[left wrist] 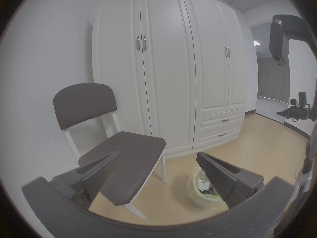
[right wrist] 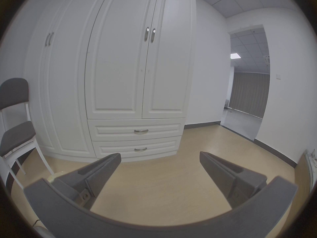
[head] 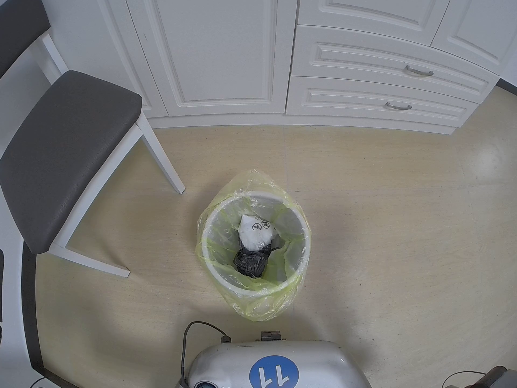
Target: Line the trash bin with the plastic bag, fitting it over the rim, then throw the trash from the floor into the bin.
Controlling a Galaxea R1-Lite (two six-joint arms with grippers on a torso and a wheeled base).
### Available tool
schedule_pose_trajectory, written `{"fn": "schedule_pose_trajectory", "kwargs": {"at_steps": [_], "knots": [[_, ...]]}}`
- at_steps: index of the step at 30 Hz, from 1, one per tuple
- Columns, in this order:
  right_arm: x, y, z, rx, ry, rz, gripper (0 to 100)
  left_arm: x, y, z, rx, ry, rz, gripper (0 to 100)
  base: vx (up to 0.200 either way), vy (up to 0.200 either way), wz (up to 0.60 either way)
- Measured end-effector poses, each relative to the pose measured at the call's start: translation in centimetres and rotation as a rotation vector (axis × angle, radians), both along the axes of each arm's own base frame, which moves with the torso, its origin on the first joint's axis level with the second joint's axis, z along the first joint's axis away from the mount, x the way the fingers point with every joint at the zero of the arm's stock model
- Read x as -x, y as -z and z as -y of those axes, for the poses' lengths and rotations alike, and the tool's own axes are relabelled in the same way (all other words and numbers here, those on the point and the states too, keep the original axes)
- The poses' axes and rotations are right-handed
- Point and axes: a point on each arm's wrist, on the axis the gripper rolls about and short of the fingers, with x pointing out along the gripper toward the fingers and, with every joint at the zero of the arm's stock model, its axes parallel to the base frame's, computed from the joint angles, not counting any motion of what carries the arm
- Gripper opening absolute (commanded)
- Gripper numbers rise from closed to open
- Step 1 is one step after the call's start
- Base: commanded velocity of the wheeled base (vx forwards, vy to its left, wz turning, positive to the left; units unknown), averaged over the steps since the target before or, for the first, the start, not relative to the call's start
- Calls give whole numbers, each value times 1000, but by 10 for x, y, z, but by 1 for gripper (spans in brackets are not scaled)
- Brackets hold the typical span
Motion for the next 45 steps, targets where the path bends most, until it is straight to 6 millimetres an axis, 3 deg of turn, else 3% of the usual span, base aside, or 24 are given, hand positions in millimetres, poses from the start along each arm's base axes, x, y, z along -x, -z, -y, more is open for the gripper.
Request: {"fn": "schedule_pose_trajectory", "kwargs": {"at_steps": [10, 17, 33, 45], "knots": [[60, 27, 3, -3, 17, 38, 100, 12, -7, 0, 8, -12, 73, 100, 0, 0, 0], [83, 50, 4, -73, 50, 114, 100, 21, -6, 0, 8, -33, 100, 100, 0, 0, 0], [92, 56, 3, -106, 38, 190, 100, 43, 29, 1, 7, -43, -2, 100, 0, 0, 0], [90, 60, 3, -70, 28, 135, 100, 38, 58, 2, -44, 55, -58, 100, 0, 0, 0]]}}
